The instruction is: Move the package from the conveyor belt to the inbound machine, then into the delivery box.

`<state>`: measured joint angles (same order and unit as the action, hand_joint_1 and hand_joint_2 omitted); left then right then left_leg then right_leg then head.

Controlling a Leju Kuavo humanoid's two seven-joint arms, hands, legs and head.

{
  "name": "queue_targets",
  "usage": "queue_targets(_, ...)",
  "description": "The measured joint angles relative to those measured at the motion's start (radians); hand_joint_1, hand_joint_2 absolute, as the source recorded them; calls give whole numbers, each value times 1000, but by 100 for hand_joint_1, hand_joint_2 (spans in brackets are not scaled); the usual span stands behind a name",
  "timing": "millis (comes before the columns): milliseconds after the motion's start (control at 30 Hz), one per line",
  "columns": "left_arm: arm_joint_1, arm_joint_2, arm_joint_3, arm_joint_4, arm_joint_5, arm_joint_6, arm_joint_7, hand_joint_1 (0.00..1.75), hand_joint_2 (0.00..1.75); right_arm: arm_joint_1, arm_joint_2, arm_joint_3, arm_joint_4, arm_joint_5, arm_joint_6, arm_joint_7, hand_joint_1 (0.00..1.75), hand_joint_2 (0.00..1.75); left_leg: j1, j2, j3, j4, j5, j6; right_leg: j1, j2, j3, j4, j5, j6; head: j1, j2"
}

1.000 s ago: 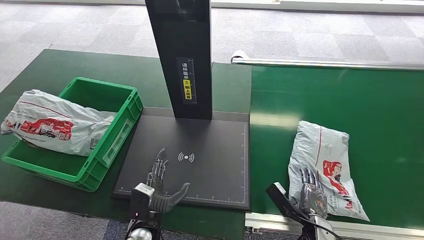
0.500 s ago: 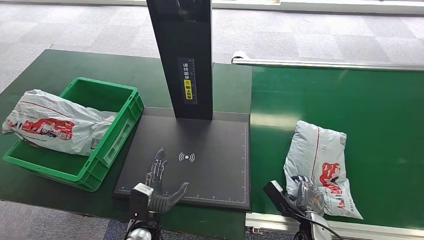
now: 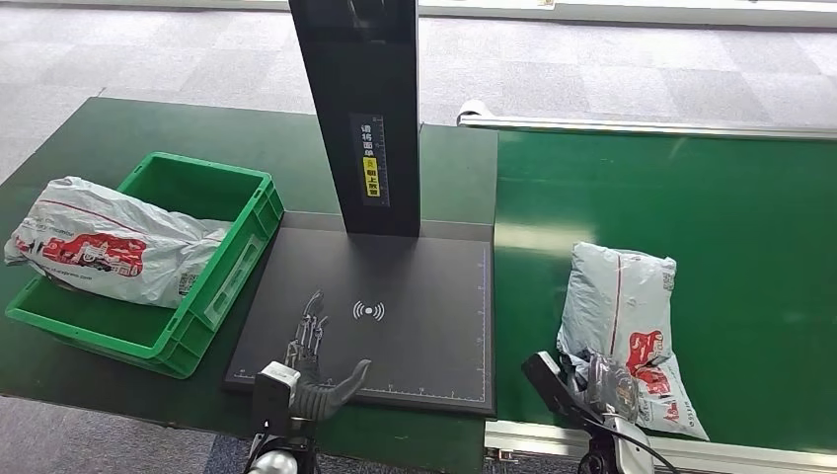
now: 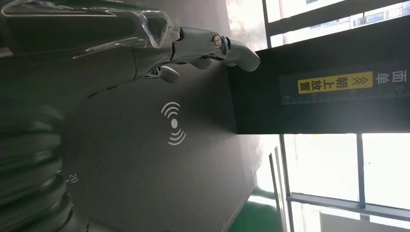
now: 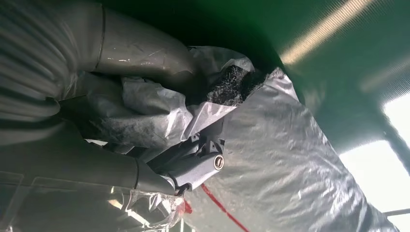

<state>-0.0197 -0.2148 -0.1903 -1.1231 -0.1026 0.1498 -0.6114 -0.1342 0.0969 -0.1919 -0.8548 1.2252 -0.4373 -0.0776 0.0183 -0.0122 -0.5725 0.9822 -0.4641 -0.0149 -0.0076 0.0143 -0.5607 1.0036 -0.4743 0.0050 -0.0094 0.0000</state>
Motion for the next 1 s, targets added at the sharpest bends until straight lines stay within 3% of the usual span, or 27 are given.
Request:
queue_targets(100, 3, 0, 0, -1, 14, -1, 0, 0, 175, 29, 3, 1, -64, -57, -33, -25, 175, 175, 0, 0, 0, 0, 0, 0, 0, 0, 0, 0, 0, 0, 0, 0)
queue_targets(233, 12, 0, 2, -18, 45, -10, 3, 0, 175, 96, 12, 15, -258, -113, -65, -38, 175, 175, 0, -1, -2, 0, 0, 0, 0, -1, -1, 0, 0, 0, 0, 0)
queue_targets(367, 19, 6, 4, -45, 53, 3, 9, 0, 175, 152, 16, 73, -516, -276, 48, -108, 175, 175, 0, 0, -3, 0, 0, 0, 0, 0, -3, 0, 0, 0, 0, 0)
queue_targets(533, 18, 14, 22, -79, 27, 34, 12, 0, 175, 150, 6, 224, -708, -305, 147, -176, 175, 175, 0, 1, -2, 0, 0, 0, 0, 0, -2, 0, 0, 0, 0, 0)
queue_targets(700, 14, 16, 49, -114, -2, 33, 18, 0, 175, 111, -3, 380, -755, -314, 221, -176, 175, 175, 0, 0, -2, 0, 1, 0, 0, 0, -2, 0, 0, 0, 0, 0)
queue_targets(767, 9, 16, 58, -121, -12, 29, 20, 0, 175, 89, -9, 428, -754, -347, 296, -183, 175, 175, 0, 0, -3, 0, 1, 0, 0, 0, -2, 0, 0, 0, 0, 0)
queue_targets(900, -17, 20, 72, -122, -22, 21, 21, 0, 175, 27, -20, 536, -693, -396, 464, -200, 175, 175, 0, 0, -2, 0, 1, 0, 0, 0, -2, 0, 0, 0, 0, 0)
queue_targets(1000, -31, 21, 78, -120, -22, 16, 22, 0, 175, -17, -26, 607, -619, -397, 485, -205, 175, 175, 0, 0, -2, 0, 1, 0, 0, 0, -2, 0, 0, 0, 0, 0)
